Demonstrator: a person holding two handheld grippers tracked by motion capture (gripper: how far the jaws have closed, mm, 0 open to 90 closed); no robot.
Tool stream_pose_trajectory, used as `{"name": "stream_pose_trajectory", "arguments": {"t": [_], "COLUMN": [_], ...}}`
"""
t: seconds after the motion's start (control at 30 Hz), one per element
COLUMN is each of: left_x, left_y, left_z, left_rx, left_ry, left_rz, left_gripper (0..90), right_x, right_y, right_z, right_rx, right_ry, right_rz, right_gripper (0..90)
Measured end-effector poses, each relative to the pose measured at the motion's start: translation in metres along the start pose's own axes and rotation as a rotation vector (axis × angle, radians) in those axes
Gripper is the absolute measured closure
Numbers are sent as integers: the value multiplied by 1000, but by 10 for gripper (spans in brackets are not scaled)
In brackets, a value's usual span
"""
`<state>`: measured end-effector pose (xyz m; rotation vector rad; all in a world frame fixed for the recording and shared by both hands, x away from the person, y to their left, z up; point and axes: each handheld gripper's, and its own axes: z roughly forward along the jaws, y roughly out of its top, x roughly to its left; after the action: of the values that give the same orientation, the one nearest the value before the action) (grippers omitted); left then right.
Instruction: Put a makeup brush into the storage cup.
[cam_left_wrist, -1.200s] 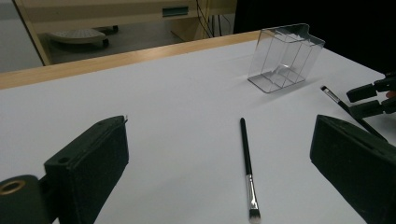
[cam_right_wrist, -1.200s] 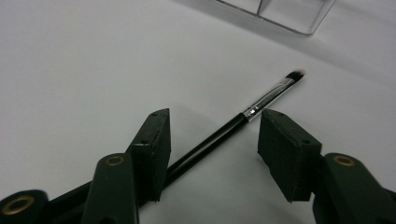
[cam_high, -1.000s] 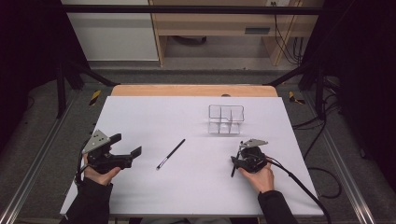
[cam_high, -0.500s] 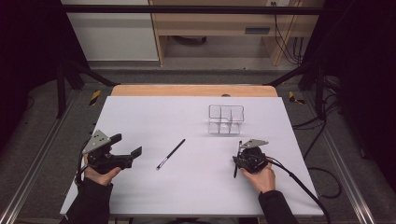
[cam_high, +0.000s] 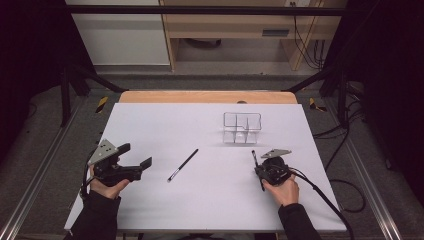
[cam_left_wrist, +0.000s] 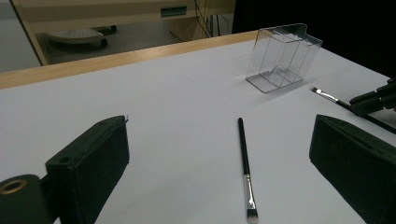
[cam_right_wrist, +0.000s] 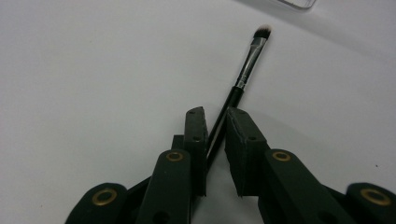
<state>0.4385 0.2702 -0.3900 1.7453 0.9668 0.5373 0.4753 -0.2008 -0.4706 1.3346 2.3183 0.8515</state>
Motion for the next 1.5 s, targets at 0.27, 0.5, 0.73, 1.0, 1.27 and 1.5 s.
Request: {"name": "stream_pose_trajectory", "arguments": {"t": [0.27, 0.5, 0.73, 1.0, 1.27, 1.5], "left_x": [0, 0, -1, 0, 0, 1], "left_y": [0, 0, -1, 0, -1, 0], "left_z": [0, 0, 2, 2, 2, 1], "left_rx": [2, 1, 8, 7, 12, 10], "left_ry": [-2, -3, -5, -6, -6, -6], "left_rz": [2, 2, 4, 2, 4, 3], "left_gripper": [45, 45, 46, 46, 46, 46], "right_x": [-5, -8, -9, -11, -10, -6], "right_y": [-1, -1, 0, 14, 44, 64], "right_z": [-2, -2, -4, -22, -25, -18], "right_rx": [5, 8, -6, 33, 166, 267], "right_ry": [8, 31, 17, -18, 3, -2], "right_rz": [23, -6, 6, -34, -84, -138], "right_gripper": [835, 836, 728, 570, 508, 498]}}
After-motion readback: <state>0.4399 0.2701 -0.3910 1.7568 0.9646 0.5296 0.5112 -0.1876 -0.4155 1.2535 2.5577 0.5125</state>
